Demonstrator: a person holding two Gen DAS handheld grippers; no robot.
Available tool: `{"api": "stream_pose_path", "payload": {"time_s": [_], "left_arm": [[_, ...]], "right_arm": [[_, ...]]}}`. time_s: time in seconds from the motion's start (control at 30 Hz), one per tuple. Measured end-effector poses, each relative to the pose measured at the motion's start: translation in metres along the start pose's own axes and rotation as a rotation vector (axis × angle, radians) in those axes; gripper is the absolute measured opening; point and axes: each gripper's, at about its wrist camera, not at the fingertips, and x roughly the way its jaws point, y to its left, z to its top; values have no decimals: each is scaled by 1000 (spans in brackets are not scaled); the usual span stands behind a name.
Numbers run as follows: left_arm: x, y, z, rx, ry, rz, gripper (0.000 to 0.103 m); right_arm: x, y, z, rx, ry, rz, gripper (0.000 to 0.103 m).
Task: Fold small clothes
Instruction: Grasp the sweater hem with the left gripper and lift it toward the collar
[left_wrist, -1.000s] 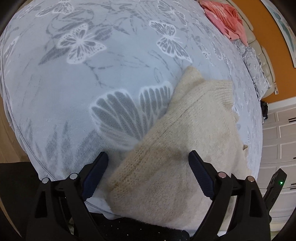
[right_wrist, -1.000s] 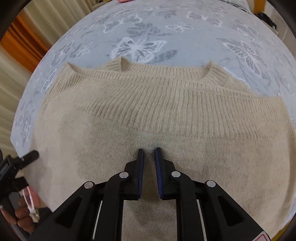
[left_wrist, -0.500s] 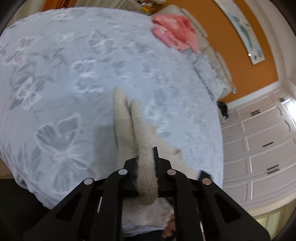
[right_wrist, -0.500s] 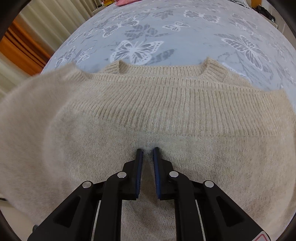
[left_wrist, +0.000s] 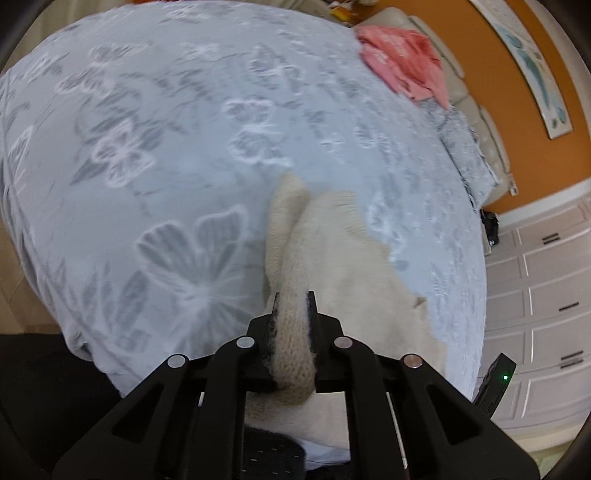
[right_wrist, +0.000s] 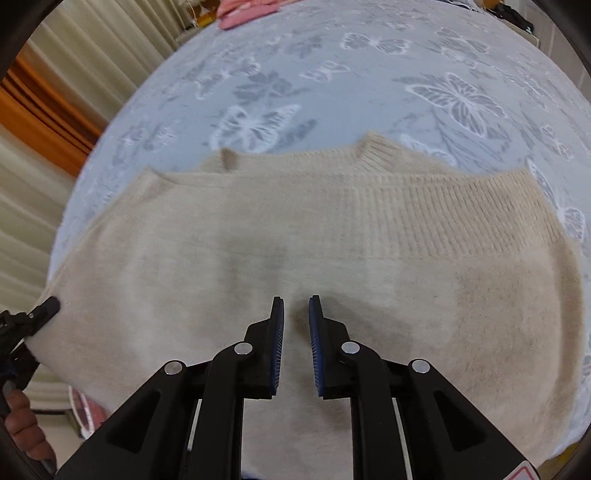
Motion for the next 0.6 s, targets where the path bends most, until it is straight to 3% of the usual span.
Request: {"api": "stream_pose_path", "payload": {"time_s": [0.23, 0.6], "left_arm": [[6, 15, -2, 1, 12, 12, 9], [8, 20, -4, -7, 23, 8, 10]], "right_arm": [[10, 11, 4, -29, 4, -51, 18], [22, 29, 11, -105, 25, -124, 18]]}}
